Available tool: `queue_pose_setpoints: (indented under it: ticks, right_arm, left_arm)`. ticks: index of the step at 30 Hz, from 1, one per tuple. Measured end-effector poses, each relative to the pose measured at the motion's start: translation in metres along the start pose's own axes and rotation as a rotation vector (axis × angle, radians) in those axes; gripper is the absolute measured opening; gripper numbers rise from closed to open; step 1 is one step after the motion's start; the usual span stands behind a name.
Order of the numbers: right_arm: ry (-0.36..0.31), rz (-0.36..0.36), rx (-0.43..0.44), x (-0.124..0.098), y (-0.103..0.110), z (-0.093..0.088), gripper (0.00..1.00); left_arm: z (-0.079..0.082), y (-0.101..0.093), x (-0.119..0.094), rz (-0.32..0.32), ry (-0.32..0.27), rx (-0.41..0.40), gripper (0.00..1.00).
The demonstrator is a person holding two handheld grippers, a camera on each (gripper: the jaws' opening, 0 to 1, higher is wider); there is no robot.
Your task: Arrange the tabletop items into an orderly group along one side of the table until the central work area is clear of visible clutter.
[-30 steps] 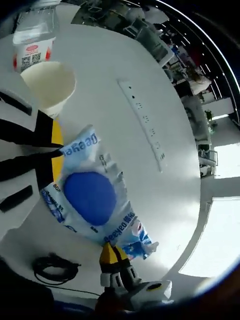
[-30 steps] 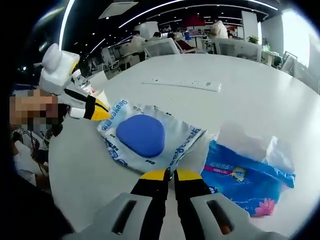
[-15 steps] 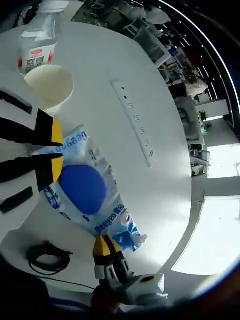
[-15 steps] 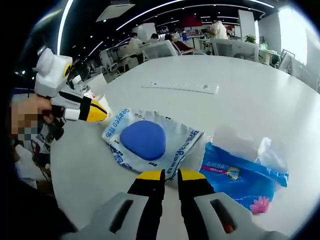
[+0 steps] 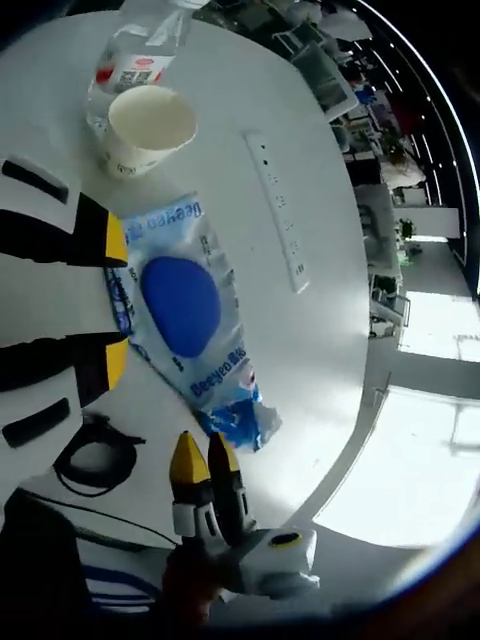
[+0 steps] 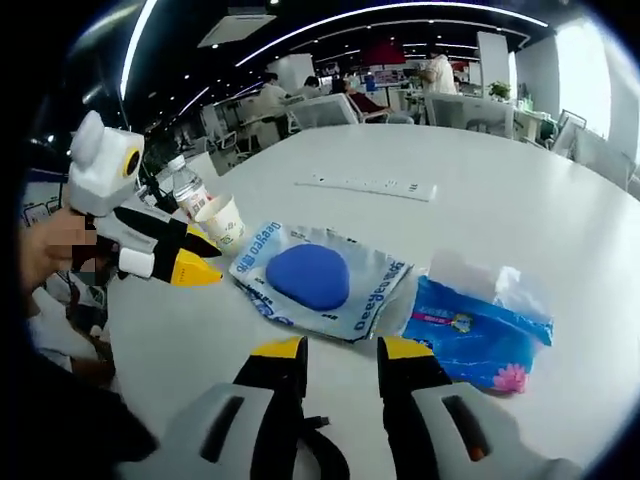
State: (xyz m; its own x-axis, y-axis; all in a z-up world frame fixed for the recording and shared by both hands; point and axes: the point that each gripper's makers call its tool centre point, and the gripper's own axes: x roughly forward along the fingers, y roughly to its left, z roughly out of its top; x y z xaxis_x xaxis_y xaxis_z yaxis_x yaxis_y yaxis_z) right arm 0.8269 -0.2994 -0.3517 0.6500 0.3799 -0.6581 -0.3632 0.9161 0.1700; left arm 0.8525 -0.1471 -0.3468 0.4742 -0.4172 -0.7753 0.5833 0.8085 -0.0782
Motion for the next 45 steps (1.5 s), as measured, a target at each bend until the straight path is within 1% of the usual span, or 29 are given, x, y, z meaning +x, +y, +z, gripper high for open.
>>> queue_pose_setpoints:
  ticks: [4,7,11,12,14,19,21,22,27,30,37,42,45]
  right_arm:
    - [0.007,-0.010,0.009,-0.008,0.000,-0.009,0.31]
    - [0.030,-0.012,0.030,-0.015,0.002,-0.018,0.36]
    - [0.059,-0.030,0.028,-0.022,0.002,-0.029,0.39]
    - [0.081,-0.033,0.029,-0.023,0.002,-0.035,0.40]
    - [0.091,-0.036,0.031,-0.026,0.004,-0.040,0.41]
    - [0.126,-0.051,0.034,-0.032,0.007,-0.060,0.42]
    - [0.134,-0.055,0.045,-0.037,0.007,-0.064,0.42]
    - [0.136,-0.057,0.061,-0.036,0.006,-0.069,0.42]
    - [0.162,-0.068,0.054,-0.040,0.008,-0.085,0.42]
    - [0.165,-0.069,0.068,-0.043,0.009,-0.092,0.41]
    - [0.177,-0.077,0.072,-0.044,0.009,-0.105,0.36]
    - [0.179,-0.088,0.075,-0.042,0.011,-0.114,0.30]
    - [0.176,-0.090,0.074,-0.040,0.013,-0.120,0.25]
  left_arm:
    - [-0.013,-0.017,-0.003,-0.043,0.016,-0.016,0.29]
    - [-0.020,-0.030,-0.005,-0.068,0.025,-0.011,0.32]
    - [-0.026,-0.044,-0.008,-0.097,0.028,-0.002,0.34]
    - [-0.028,-0.049,-0.008,-0.105,0.031,0.004,0.34]
    - [-0.032,-0.056,-0.007,-0.124,0.043,0.008,0.35]
    - [-0.043,-0.076,-0.005,-0.171,0.063,-0.001,0.36]
    - [-0.048,-0.087,-0.004,-0.194,0.078,-0.006,0.36]
    - [-0.051,-0.090,-0.003,-0.200,0.086,-0.001,0.36]
    - [-0.060,-0.105,0.001,-0.232,0.113,0.006,0.36]
    - [-0.064,-0.112,0.004,-0.247,0.127,0.018,0.36]
    - [-0.072,-0.129,0.015,-0.278,0.159,0.005,0.35]
    - [-0.073,-0.135,0.021,-0.265,0.163,0.012,0.31]
    - [-0.076,-0.139,0.025,-0.266,0.173,0.013,0.31]
